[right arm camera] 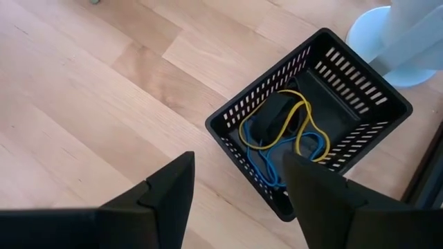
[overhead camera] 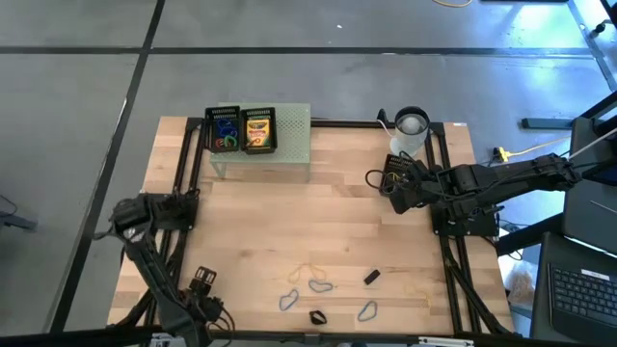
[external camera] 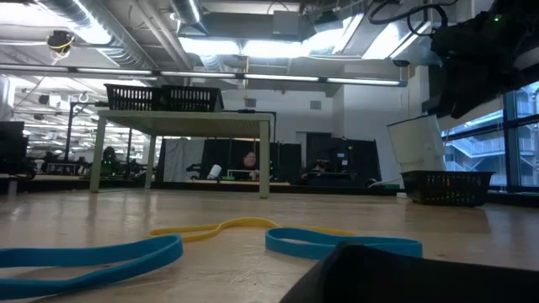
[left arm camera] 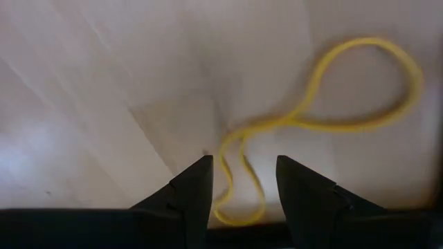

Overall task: Pick & Place Office Desk Supplies
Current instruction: Put the yellow rubber band into the black bin

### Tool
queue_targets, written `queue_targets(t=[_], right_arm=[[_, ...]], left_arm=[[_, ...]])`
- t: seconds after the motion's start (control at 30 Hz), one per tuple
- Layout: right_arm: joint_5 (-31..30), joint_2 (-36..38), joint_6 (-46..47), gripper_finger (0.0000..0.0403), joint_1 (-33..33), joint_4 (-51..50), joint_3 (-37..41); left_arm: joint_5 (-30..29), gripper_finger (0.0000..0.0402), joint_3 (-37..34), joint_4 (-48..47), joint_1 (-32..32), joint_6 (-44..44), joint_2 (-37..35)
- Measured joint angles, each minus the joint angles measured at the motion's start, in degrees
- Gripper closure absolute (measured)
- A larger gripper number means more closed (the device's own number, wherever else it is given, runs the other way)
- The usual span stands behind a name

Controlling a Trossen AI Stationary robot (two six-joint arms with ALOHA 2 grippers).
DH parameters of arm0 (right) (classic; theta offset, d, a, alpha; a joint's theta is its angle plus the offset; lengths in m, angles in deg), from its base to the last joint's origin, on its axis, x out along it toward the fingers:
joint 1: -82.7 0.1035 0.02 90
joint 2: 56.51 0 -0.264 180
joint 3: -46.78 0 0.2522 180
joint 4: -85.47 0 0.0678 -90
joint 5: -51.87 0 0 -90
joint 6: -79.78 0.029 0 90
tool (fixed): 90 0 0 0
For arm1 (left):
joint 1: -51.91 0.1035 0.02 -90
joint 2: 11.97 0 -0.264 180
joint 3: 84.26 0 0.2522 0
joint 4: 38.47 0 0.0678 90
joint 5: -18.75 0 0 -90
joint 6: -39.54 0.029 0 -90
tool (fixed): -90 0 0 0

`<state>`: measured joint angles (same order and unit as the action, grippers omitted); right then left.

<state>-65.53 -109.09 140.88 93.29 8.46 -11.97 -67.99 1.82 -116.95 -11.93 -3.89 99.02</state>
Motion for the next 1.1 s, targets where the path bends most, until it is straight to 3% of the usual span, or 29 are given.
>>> queue_targets(t=[0.33, 0.67, 1.0, 1.1], right_arm=[[-0.07, 0.0, 0.0, 0.0184, -0.02, 0.5, 0.0], [-0.22, 0.0, -0.02, 0.0184, -0.01, 0.6, 0.0], [-0.2, 0.0, -0.02, 0.0184, -0.01, 0.61, 0.0], [-0.2, 0.0, -0.02, 0.0184, 0.0, 0.61, 0.0]], left_arm=[[-1.59, 0.0258, 0.25, 1.19, 0.02, 9.32, 4.17], [-0.71, 0.0391, 0.13, 4.34, 0.51, 8.34, 4.03], [-1.58, 0.0398, 0.25, 4.16, 2.02, 6.73, 3.28], [-5.64, 0.0399, 0.9, 3.94, 2.67, 6.7, 2.38]])
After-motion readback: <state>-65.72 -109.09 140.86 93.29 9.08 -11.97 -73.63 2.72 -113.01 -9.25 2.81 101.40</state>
